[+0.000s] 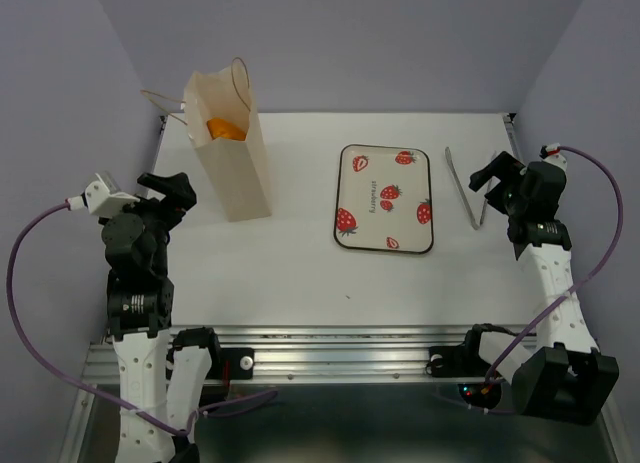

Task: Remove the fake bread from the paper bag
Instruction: Adjust the paper bag at the center of the board.

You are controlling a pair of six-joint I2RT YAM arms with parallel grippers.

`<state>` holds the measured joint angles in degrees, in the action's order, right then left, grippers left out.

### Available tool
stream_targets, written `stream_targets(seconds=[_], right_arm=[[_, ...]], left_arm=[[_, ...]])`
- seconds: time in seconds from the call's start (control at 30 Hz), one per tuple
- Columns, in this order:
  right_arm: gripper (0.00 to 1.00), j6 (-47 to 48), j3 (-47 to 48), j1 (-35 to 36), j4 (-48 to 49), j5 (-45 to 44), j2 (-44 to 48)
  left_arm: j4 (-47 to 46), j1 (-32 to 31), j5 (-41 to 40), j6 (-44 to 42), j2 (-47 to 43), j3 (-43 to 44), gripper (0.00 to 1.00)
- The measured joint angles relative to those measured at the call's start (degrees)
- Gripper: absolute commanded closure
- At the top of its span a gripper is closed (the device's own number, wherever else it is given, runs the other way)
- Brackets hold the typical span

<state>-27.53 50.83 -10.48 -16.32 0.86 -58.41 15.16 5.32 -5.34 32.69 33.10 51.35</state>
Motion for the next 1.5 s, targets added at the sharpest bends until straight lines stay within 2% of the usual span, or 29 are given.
stream_targets(seconds=[0.17, 0.27, 0.5, 0.73, 1.07, 1.17, 1.2, 1.27, 1.37, 1.5], right_arm=[[0.00, -0.2, 0.0, 0.0, 0.0, 0.0, 0.0], [0.00, 0.2, 0.0, 0.0, 0.0, 0.7, 0.1], [0.00, 1.5, 0.0, 0.0, 0.0, 2.5, 0.0], [0.00, 2.7, 0.0, 0.0, 0.0, 2.6, 0.0], [0.00, 3.5, 0.0, 0.0, 0.0, 2.5, 0.0], [0.00, 3.7, 0.0, 0.0, 0.0, 2.5, 0.0], [0.00, 3.8, 0.0, 0.0, 0.0, 2.5, 0.0], [0.00, 3.9, 0.0, 0.0, 0.0, 2.5, -0.1], [0.00, 4.1, 0.0, 0.0, 0.0, 2.5, -0.2], [0.00, 4.3, 0.0, 0.0, 0.0, 2.6, -0.2]], left_arm=[[-1.8, 0.0, 0.7, 0.0, 2.4, 0.1, 0.01], [-3.0, 0.0, 1.3, -0.7, 8.4, 2.2, 0.01], [-3.7, 0.0, 4.7, -5.5, 30.7, 15.8, 0.01], [-2.4, 0.0, 3.0, -10.2, 42.4, 28.2, 0.01], [-0.6, 0.0, 5.2, -17.2, 57.6, 40.0, 0.02], [1.1, 0.0, 5.0, -18.5, 63.3, 44.1, 0.48], [1.9, 0.0, 4.9, -18.8, 65.1, 45.5, 0.76], [2.9, 0.0, 5.0, -19.3, 67.8, 47.7, 0.94], [3.4, 0.0, 5.8, -20.0, 69.0, 49.4, 1.00], [5.3, -0.1, 7.8, -23.3, 69.3, 53.6, 1.00]])
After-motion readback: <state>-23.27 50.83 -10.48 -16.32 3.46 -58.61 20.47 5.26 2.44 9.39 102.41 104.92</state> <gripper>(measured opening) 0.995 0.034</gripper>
